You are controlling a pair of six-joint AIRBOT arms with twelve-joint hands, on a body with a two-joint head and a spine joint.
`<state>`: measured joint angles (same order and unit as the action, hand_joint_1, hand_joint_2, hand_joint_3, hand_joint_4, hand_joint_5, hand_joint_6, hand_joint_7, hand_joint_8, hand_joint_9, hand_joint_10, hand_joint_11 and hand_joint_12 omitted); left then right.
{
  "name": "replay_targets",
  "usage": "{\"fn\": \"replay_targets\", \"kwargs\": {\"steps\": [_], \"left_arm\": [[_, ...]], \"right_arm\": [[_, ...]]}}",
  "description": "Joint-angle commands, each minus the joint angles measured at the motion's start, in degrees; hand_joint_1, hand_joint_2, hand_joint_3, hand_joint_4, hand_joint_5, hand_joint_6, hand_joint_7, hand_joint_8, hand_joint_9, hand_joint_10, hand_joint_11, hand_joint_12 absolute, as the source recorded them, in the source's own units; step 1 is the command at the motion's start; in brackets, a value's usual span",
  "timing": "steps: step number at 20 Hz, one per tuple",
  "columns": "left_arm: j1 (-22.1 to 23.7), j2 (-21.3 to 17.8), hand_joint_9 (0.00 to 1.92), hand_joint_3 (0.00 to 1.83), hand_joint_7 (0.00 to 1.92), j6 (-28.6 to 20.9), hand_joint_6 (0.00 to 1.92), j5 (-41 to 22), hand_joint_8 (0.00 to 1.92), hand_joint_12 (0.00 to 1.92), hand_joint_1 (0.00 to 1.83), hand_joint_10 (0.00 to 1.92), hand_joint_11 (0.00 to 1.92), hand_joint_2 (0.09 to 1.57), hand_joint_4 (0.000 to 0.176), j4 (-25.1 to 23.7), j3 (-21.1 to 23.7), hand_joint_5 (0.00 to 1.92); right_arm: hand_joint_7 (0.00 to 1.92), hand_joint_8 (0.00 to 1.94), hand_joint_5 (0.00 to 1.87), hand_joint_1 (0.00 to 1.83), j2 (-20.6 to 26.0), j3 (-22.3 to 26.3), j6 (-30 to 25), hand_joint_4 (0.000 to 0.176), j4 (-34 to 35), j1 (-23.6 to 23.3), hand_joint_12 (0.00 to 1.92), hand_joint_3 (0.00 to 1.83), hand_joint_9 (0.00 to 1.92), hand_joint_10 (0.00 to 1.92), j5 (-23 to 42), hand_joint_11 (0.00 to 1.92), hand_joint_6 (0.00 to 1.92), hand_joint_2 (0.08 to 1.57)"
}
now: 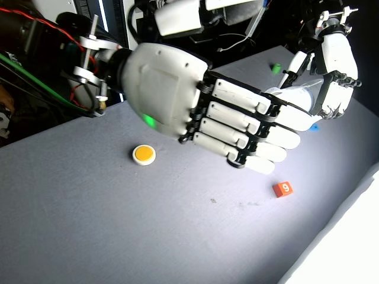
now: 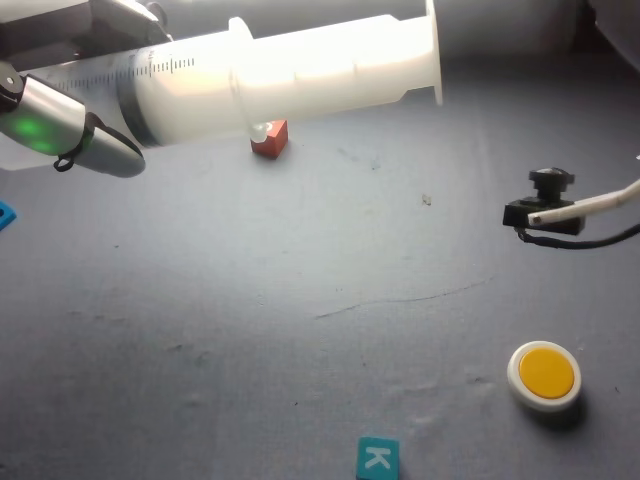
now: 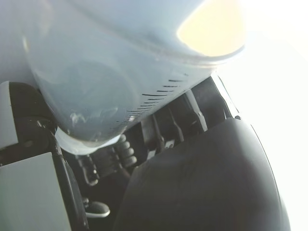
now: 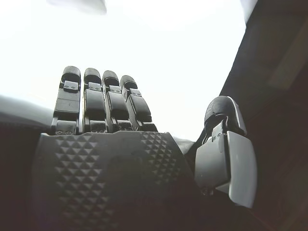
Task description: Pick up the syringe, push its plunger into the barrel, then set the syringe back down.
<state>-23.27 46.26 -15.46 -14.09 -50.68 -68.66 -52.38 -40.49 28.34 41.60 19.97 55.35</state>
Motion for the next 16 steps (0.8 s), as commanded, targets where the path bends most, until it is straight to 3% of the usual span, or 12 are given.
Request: {"fn": "replay_targets", "kwargs": {"steps": [1,3,7,8,10,11,16], "left_arm": [[1.06,-0.39,0.81,0.0,0.89,-0.68,1.14,-3.7,1.22,1.57,1.36,1.42,0.65,1.17,0.0,2.27,0.08,0.78],[1.39,-0.42,0.86,0.0,0.93,-0.68,1.09,-3.61,1.28,1.6,1.22,1.34,0.67,1.17,0.0,2.29,0.32,0.85],[2.58,-0.42,0.81,0.0,0.89,-0.68,1.09,-1.59,1.25,1.57,1.36,1.43,0.66,1.17,0.0,5.05,0.75,0.79],[2.73,-0.42,0.86,0.0,0.93,-0.68,1.11,-1.54,1.24,1.57,1.24,1.35,0.67,1.17,0.0,5.34,0.72,0.83],[3.02,-0.41,0.81,0.0,0.91,-0.68,1.15,-1.54,1.19,1.56,1.36,1.39,0.64,1.16,0.0,5.44,0.8,0.81],[3.24,-0.42,0.84,0.0,0.92,-0.68,1.17,-1.54,1.23,1.56,1.23,1.34,0.65,1.17,0.0,5.44,1.0,0.83],[3.67,-0.44,0.87,0.0,0.93,-0.68,1.08,-1.54,1.27,1.56,1.22,1.3,0.66,1.17,0.0,5.44,1.42,0.85]], "right_arm": [[0.0,0.0,0.0,0.0,0.37,0.61,-0.26,0.0,-3.63,-0.2,0.0,0.0,0.0,0.0,5.63,0.0,0.0,1.06],[0.0,0.0,0.0,0.0,0.37,1.57,0.61,0.0,-3.63,0.65,0.0,0.0,0.0,0.0,5.6,0.0,0.0,1.07],[0.0,0.0,0.0,0.0,-0.92,1.13,1.51,0.0,-0.08,1.5,0.0,0.0,0.0,0.0,5.38,0.0,0.0,1.06],[0.0,0.0,0.0,0.0,-1.67,0.62,1.66,0.0,0.24,1.59,0.0,0.0,0.0,0.0,4.97,0.0,0.0,1.06],[0.0,0.0,0.0,0.0,-2.64,0.38,1.8,0.0,0.26,1.88,0.0,0.0,0.0,0.0,4.95,0.0,0.0,1.06],[0.0,0.0,0.0,0.0,-3.53,0.08,2.08,0.0,0.26,2.03,0.0,0.0,0.0,0.0,5.07,0.0,0.0,1.07],[0.0,0.0,0.0,0.0,-6.16,-1.08,3.03,0.0,0.35,2.83,0.0,0.0,0.0,0.0,5.31,0.0,0.0,1.07]]}}
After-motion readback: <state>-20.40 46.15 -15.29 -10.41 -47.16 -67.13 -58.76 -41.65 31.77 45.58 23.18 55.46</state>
